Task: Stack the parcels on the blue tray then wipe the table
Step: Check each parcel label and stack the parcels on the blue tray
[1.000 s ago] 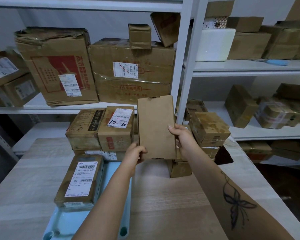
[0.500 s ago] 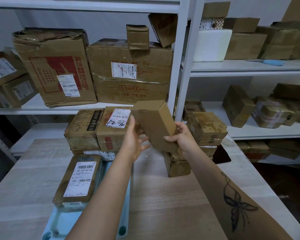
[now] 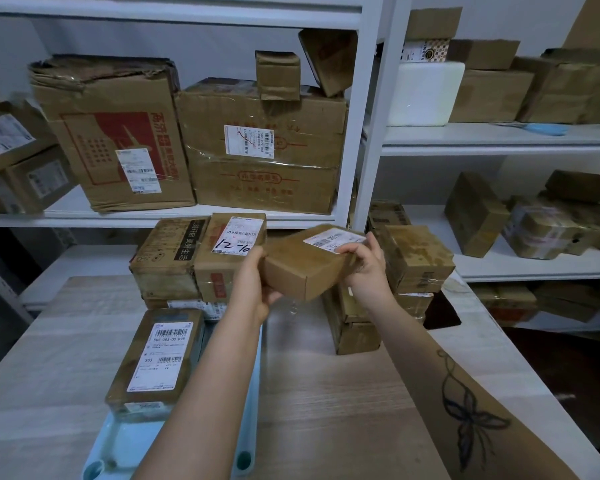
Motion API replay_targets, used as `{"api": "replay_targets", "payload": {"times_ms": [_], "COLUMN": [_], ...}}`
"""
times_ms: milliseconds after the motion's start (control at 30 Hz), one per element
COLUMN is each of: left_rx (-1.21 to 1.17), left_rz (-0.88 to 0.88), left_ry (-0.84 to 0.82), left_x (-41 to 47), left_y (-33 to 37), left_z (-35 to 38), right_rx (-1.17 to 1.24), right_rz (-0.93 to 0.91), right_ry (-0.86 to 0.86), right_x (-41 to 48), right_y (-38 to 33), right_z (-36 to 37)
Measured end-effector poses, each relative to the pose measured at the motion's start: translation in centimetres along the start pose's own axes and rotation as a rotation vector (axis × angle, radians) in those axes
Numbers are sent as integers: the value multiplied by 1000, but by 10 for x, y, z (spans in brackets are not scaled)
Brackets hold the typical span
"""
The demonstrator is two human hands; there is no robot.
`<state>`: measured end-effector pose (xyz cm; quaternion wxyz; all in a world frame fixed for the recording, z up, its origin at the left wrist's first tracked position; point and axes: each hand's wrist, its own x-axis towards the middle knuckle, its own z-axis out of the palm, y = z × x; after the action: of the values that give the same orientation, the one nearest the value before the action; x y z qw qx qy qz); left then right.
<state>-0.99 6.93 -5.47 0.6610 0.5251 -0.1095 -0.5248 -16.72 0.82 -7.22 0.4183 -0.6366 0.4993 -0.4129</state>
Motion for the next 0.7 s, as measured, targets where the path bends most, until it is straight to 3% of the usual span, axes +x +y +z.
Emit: {"api": "replay_targets", "payload": {"times_ms": [167, 300, 500, 700], "left_rx": [-126, -208, -323, -414], "left_rz": [21, 12, 24, 60], "left_ry": [1, -4, 4, 33], "left_x": [2, 5, 8, 9], "left_y": [-2, -6, -9, -5], "left_z": [-6, -10, -19, -30], "right_rx": [258, 542, 418, 446], "right_rz": [142, 408, 444, 460], "right_ry": [1, -84, -315, -479], "right_x": [-2, -1, 0, -6], "right_y": [-12, -21, -21, -29], "right_z": [4, 8, 19, 36]}}
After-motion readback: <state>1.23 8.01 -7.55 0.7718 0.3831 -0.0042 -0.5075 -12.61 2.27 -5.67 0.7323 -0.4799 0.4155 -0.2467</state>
